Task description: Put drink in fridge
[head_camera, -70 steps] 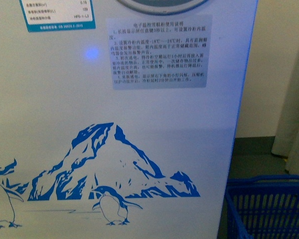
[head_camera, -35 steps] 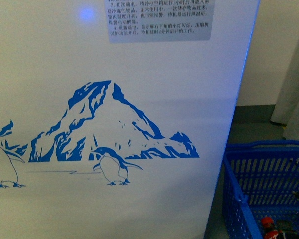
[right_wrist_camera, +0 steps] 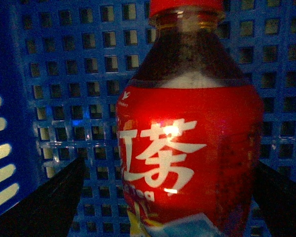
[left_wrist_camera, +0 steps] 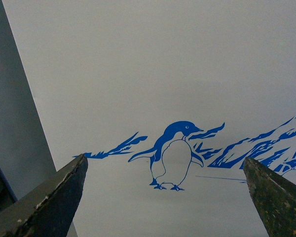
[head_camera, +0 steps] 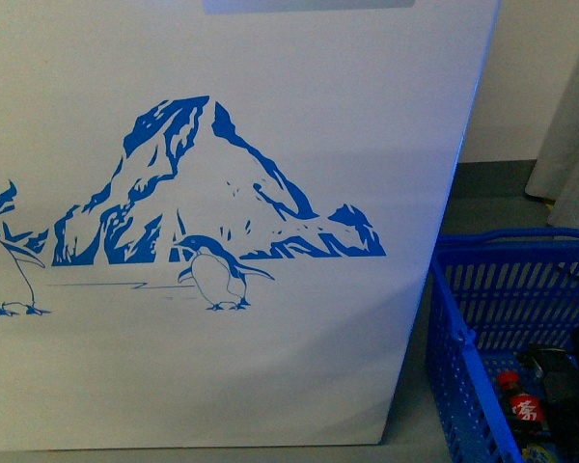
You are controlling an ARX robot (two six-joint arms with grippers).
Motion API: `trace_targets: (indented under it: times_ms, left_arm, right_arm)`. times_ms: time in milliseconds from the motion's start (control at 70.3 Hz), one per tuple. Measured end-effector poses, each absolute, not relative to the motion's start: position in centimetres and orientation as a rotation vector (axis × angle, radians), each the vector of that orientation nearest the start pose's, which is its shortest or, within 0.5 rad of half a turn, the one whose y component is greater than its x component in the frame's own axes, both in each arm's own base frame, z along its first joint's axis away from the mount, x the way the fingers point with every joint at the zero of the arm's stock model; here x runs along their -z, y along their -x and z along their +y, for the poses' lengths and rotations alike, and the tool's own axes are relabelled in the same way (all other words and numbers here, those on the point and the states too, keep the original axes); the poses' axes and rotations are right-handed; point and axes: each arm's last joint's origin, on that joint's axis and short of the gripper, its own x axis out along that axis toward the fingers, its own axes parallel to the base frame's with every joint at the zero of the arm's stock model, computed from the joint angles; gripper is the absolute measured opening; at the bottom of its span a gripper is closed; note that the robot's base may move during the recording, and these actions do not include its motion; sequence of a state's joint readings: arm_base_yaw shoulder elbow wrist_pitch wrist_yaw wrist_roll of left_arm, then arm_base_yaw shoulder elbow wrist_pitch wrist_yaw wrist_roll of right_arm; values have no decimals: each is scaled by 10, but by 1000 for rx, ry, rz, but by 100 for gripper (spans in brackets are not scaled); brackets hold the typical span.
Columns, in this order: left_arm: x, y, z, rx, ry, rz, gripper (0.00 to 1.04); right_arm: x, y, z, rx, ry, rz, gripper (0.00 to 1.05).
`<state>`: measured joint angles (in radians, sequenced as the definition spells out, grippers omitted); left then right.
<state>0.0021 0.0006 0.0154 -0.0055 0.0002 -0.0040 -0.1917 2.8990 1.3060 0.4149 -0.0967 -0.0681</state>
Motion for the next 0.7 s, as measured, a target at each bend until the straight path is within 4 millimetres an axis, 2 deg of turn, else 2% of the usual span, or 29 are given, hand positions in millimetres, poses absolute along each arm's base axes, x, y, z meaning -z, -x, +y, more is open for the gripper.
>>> trace_targets:
  times_ms: [270, 427, 555, 697]
  left_arm:
    - [-168, -97, 0, -2, 4, -9, 97]
    - [-168, -97, 0, -2, 4, -9, 97]
    - [-168, -97, 0, -2, 4, -9, 97]
    - [-168, -97, 0, -2, 4, -9, 97]
  right_arm:
    - [192, -370, -68, 78, -77, 1217, 98]
    - [194, -371, -68, 83, -69, 1242, 98]
    - [193, -371, -70, 87, -66, 1246, 75]
    - [180, -366, -73, 92, -76, 1237, 48]
